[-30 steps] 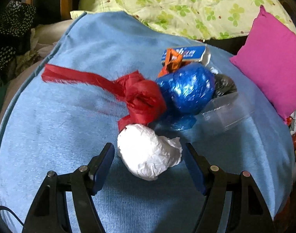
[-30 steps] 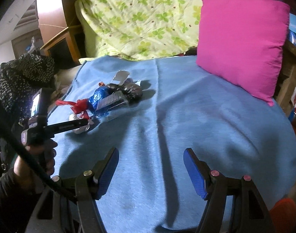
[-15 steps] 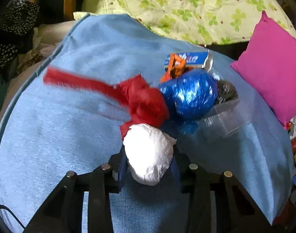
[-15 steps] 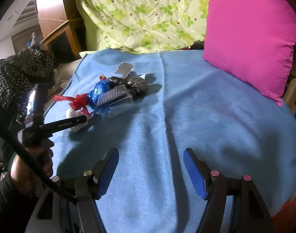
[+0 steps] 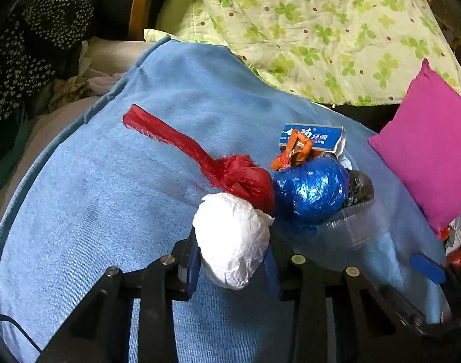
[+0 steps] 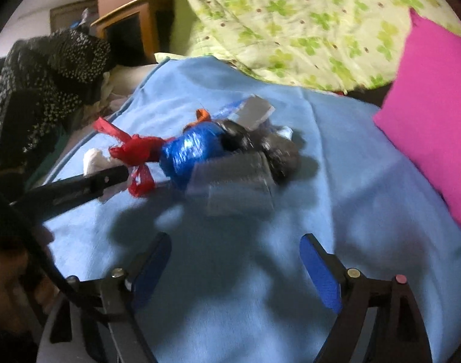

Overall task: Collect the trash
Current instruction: 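Grasp the clear plastic container with the right tool while left tool holds white ball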

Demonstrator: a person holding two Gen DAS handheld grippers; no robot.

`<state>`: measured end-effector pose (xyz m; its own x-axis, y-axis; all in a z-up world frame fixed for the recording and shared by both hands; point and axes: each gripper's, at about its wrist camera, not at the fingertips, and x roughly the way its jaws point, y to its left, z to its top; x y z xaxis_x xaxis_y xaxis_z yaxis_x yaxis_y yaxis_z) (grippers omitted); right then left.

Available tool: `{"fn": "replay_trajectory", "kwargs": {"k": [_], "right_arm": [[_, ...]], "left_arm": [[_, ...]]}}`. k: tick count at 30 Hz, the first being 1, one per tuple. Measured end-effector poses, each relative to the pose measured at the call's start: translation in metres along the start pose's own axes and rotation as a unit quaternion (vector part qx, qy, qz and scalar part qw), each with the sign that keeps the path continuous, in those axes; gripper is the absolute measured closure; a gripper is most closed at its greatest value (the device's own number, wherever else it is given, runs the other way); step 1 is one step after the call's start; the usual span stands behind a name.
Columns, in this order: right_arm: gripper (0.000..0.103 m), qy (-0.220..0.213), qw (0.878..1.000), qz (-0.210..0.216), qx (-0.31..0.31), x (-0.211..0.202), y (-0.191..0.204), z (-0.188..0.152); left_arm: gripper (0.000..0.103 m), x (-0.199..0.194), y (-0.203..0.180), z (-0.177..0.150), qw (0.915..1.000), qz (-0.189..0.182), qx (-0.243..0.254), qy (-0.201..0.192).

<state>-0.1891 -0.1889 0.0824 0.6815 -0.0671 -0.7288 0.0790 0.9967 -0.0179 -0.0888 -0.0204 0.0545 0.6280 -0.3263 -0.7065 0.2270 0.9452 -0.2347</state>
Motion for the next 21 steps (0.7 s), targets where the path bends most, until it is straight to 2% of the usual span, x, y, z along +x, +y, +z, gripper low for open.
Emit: {"fn": "replay_trajectory", "kwargs": {"k": [1,2,12,17,19,21], "right_arm": [[0.009,-0.001,1.000,-0.003,-0.002,0.006,0.003,0.006],[0.000,-0.002,1.000,-0.003,-0.003,0.011,0.004,0.010],[0.000,0.003,0.999,-0.027,-0.033,0.047,0.014,0.031],[0.000,0.011,1.000,-0.025,-0.014,0.060,0.005,0.032],[0.016,0.013,1.000,-0.018,-0.003,0.060,-0.001,0.031],[0.018,0.016,1.000,-0.015,0.000,0.060,-0.004,0.030]], "left_arm": [[0.065,-0.001,0.000,0.000,1.0000,-0.001,-0.002,0.000],[0.065,-0.001,0.001,0.000,1.0000,-0.002,-0.004,0.001],[0.065,0.001,0.001,0.000,1.0000,-0.006,-0.006,0.002],[0.065,0.002,0.001,-0.001,1.0000,-0.002,-0.004,0.004],[0.065,0.003,0.000,-0.002,1.0000,-0.001,-0.001,0.005],[0.065,0.004,-0.002,-0.003,1.0000,-0.001,0.003,0.006]]}}
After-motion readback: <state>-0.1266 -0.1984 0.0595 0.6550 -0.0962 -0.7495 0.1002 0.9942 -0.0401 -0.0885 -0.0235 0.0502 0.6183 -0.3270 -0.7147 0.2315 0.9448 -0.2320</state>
